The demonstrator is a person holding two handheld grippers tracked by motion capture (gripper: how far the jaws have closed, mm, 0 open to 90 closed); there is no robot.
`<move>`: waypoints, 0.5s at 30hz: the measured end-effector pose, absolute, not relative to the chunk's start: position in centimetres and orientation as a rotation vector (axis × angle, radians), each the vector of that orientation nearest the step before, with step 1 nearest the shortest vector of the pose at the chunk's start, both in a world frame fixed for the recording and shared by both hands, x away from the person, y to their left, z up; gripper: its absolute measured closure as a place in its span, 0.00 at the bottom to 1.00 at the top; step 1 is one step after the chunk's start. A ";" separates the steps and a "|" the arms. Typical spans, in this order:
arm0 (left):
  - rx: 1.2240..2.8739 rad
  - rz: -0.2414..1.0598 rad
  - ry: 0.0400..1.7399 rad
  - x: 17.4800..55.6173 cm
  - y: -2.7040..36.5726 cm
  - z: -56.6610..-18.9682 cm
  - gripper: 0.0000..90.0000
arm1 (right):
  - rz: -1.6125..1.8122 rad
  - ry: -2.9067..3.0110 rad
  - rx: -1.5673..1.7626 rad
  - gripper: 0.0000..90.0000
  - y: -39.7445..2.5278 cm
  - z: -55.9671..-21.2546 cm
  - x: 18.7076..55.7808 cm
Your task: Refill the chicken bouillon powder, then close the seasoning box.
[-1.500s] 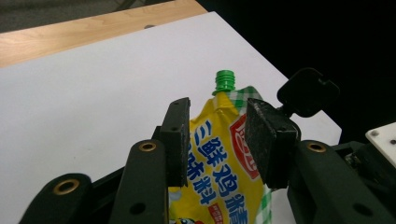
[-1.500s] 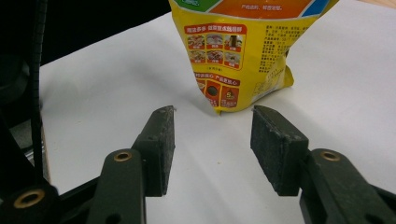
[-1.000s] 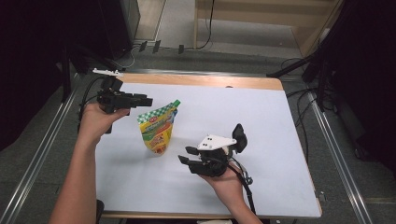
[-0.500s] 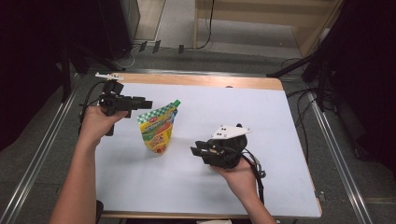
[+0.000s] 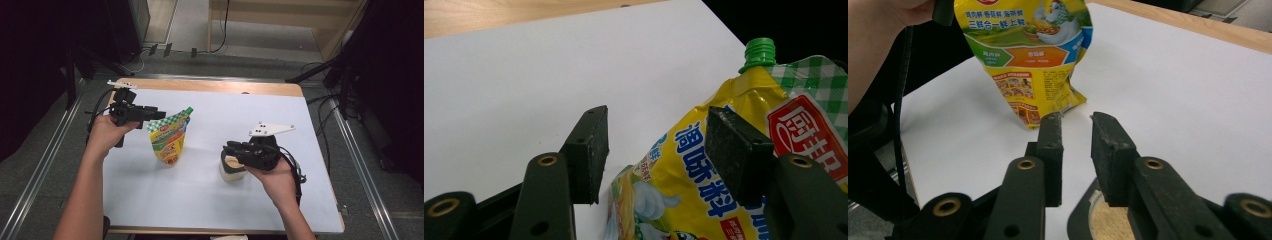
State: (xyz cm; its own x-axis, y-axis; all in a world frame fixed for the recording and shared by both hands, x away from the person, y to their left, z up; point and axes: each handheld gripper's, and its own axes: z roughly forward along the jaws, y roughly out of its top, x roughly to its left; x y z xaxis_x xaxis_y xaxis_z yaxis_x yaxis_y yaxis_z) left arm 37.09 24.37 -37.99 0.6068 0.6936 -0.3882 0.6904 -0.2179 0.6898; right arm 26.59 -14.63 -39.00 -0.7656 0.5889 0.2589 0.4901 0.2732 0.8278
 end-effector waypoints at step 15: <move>1.931 -0.016 1.098 37.2 24.4 -38.2 0.48 | 1.518 2.350 1.106 1.00 -19.3 -37.1 27.1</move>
